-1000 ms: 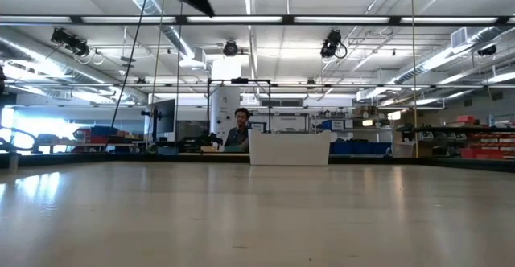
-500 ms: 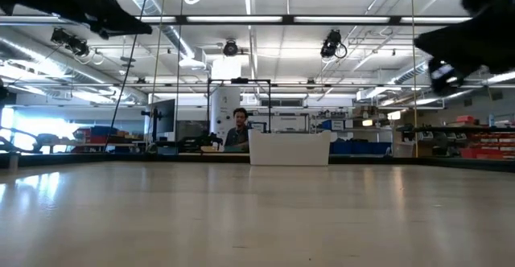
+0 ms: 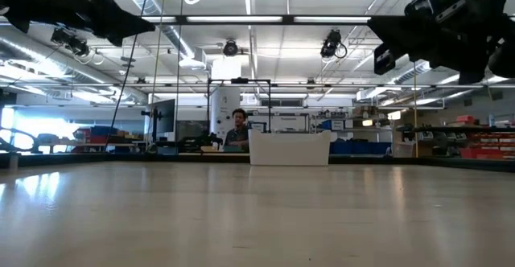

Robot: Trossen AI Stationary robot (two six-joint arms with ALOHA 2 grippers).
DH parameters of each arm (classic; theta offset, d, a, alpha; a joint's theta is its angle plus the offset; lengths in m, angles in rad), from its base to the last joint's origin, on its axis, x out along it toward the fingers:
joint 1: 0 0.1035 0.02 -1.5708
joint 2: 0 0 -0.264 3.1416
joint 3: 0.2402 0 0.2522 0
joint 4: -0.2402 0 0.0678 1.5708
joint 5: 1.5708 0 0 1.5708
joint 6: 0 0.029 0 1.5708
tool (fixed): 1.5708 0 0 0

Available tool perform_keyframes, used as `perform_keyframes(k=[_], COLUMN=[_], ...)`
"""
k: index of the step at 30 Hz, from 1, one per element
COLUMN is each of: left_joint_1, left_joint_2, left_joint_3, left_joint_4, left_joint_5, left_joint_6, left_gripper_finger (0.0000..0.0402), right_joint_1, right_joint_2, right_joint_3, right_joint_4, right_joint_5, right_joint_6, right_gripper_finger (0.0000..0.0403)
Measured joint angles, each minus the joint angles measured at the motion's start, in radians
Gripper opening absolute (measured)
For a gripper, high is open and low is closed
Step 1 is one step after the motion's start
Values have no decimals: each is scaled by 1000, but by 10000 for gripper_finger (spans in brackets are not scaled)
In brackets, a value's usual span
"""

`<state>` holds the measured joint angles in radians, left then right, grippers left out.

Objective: Pick and place USB-C Cables
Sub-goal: Return to Home Position

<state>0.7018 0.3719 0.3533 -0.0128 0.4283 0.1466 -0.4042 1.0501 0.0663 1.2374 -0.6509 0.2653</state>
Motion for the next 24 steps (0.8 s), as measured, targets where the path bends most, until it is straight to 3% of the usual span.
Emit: perform_keyframes(k=[5, 9, 12, 16, 20, 24], left_joint_1=[98, 126, 127, 127, 125, 106], left_joint_2=[34, -17, -106, -239, -358, -361], left_joint_3=[0, 0, 0, -6, -71, -187], left_joint_4=[-3, -19, -87, -140, -130, -21], left_joint_5=[146, 257, 236, 113, 118, 112], left_joint_6=[-11, -45, -25, -39, -121, -203], left_gripper_finger=[4, 4, 3, 3, 3, 3], right_joint_1=[-204, -246, -226, -177, -114, -39], right_joint_2=[-145, -272, -354, -447, -501, -522], right_joint_3=[-56, -60, -60, -60, -60, -60], right_joint_4=[4, -120, -229, -388, -551, -600], right_joint_5=[-111, -118, -32, 97, 171, 283], right_joint_6=[112, 153, 158, 131, 38, 12], right_gripper_finger=[0, 0, 0, 0, 0, 0])
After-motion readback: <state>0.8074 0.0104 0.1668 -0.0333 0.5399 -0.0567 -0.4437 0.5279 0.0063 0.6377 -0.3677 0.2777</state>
